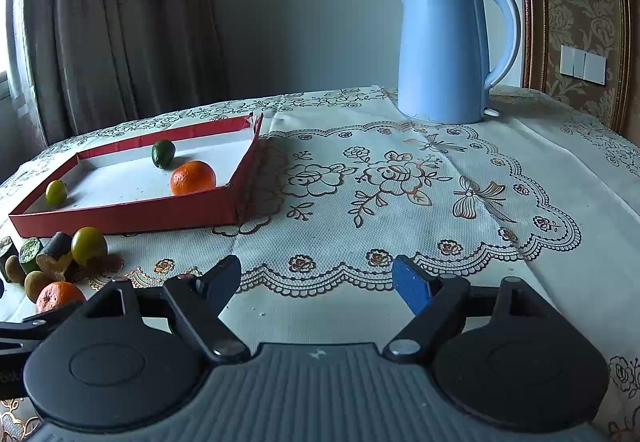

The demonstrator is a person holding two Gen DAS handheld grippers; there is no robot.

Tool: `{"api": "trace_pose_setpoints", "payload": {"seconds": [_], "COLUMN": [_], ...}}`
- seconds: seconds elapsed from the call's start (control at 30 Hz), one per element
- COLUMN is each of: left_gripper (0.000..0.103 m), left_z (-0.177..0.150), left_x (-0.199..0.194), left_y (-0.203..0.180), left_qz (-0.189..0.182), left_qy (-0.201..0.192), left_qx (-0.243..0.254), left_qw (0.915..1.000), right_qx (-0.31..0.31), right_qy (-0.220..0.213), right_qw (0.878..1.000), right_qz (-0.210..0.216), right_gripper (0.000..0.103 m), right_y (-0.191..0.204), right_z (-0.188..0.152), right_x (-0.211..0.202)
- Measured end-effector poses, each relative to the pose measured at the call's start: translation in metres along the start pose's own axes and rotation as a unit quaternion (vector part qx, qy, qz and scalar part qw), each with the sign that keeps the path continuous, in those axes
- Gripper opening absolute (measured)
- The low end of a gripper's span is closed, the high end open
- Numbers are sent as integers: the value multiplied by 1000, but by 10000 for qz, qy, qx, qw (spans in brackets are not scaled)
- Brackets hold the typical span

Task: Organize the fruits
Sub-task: 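Move the left tool to the second orange and close its gripper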

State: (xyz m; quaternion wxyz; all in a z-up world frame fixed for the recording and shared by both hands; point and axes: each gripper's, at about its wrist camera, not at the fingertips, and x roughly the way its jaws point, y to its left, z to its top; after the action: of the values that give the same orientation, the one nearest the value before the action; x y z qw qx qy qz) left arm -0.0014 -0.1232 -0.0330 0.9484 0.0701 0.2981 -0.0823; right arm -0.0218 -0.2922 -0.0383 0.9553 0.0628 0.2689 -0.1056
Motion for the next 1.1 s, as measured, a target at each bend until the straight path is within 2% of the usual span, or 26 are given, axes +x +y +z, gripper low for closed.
{"api": "trace_pose_setpoints", "payload": {"seconds": [0.5,0.63,0.8,1.1], "left_gripper": [103,103,103,103], "left_z": [-3,-13,-23,-17], "left_x": [-5,-14,-23,-8], "left_y": [9,19,19,3], "left_qz": [-28,-170,-228,-307], "left_qy": [-58,-238,-573,-457], "left_qx": [-47,-78,163,333], "left_qw": [10000,9995,9980,9979], "right_qx": [0,4,41,142], "right_qy": [-1,-8,-31,-44], "right_qw": [10000,10000,10000,9998], "right_qz": [1,0,23,131], "right_gripper": [83,83,83,83], "right_y": [0,0,-2,-5], "right_z": [0,0,0,-1], "right_x": [0,0,-1,-2]}}
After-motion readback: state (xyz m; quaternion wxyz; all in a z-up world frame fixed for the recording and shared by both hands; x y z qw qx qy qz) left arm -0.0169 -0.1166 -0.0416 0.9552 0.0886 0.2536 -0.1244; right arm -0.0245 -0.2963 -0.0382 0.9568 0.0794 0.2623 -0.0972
